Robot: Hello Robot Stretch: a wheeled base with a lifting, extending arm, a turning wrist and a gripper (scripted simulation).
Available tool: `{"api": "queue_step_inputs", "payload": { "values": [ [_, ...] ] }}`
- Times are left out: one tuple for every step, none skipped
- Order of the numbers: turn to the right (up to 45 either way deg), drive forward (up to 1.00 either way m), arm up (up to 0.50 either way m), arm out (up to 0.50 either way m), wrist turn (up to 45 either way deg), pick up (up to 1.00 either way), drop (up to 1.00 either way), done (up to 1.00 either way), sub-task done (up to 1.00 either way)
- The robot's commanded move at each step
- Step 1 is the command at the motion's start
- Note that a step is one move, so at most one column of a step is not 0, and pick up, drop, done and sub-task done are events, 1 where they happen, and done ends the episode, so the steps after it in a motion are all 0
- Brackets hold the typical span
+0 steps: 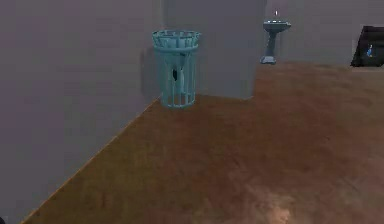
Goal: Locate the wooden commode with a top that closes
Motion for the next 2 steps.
{"api": "queue_step_inputs", "payload": {
  "values": [
    [39.0, 0.0, 0.0, 0.0, 0.0, 0.0, 0.0, 0.0, 0.0],
    [0.0, 1.0, 0.0, 0.0, 0.0, 0.0, 0.0, 0.0, 0.0]
  ]
}}
